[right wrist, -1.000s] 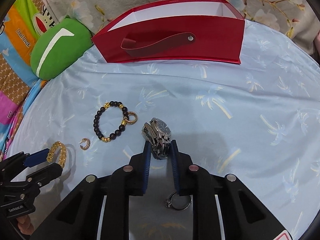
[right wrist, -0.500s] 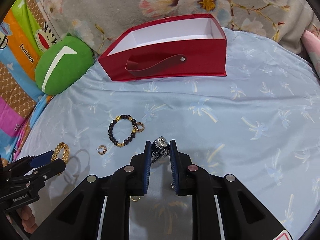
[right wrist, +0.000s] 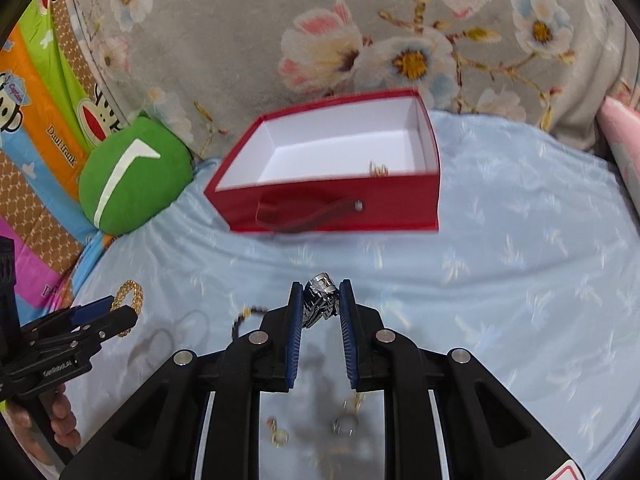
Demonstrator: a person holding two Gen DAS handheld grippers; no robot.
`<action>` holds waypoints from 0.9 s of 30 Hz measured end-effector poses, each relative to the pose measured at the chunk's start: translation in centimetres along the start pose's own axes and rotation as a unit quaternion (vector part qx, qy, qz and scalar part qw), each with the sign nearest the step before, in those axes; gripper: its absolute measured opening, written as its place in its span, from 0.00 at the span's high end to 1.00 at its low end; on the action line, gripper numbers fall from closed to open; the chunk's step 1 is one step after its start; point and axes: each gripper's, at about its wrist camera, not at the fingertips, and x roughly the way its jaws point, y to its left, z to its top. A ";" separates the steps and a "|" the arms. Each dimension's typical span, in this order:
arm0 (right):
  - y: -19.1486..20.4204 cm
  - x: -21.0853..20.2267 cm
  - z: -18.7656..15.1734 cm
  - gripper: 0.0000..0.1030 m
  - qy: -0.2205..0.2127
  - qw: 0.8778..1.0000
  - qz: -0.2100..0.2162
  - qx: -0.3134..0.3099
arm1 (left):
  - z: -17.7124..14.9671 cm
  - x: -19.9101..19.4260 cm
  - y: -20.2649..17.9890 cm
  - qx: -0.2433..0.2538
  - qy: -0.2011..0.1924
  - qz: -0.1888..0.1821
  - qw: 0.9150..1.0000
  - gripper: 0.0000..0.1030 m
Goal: Organize jewelry
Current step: 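Lower the cuff and car charm into the red box and release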
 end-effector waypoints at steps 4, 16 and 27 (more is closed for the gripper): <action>-0.5 1.3 5.0 0.84 -0.020 1.000 0.001 -0.011 | 4.9 1.7 0.1 0.013 -0.018 0.008 1.000 0.47; -5.4 14.9 18.8 0.84 0.005 1.000 -0.014 0.024 | 21.0 13.4 -0.9 0.030 -0.037 0.003 0.999 0.47; -8.1 24.7 21.1 0.83 0.065 0.996 -0.047 0.040 | 25.4 25.1 -0.6 0.023 0.020 0.029 0.999 0.46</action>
